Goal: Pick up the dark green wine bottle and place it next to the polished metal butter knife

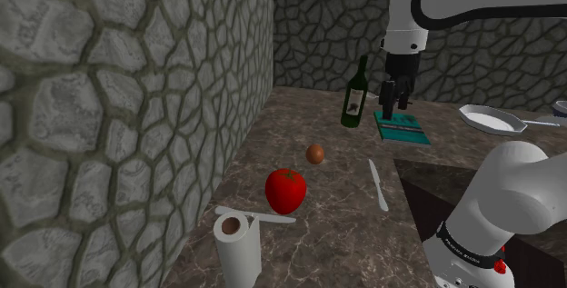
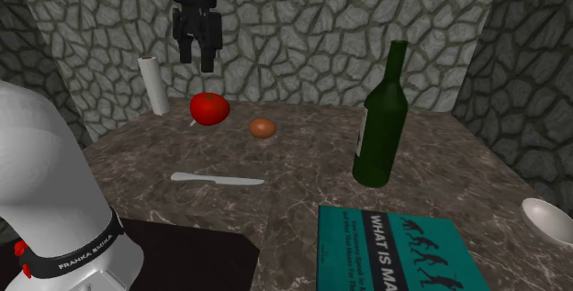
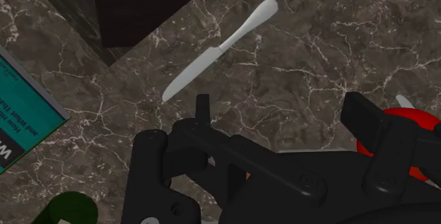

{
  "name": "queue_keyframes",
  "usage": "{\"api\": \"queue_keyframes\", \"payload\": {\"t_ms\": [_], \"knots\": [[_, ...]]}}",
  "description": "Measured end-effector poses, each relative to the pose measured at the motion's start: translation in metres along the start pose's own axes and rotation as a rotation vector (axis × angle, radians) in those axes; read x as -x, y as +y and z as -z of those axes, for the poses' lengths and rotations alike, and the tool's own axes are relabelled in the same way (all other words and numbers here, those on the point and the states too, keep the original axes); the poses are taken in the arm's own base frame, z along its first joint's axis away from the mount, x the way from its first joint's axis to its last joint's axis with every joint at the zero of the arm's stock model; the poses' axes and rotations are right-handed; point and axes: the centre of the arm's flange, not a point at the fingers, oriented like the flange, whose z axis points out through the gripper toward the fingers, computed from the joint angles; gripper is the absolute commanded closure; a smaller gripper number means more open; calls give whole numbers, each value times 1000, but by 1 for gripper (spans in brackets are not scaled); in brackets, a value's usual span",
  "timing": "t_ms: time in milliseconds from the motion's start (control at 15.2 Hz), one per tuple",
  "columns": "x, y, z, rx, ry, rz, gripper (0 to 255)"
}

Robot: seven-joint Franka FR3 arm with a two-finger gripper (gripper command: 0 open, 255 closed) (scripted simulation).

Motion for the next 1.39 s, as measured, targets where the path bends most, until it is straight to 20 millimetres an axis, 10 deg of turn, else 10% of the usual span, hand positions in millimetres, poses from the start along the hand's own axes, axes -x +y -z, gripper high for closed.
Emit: {"api": "queue_keyframes", "payload": {"t_ms": [1386], "knots": [[-131, 178, 61, 34, 181, 39, 0]]}}
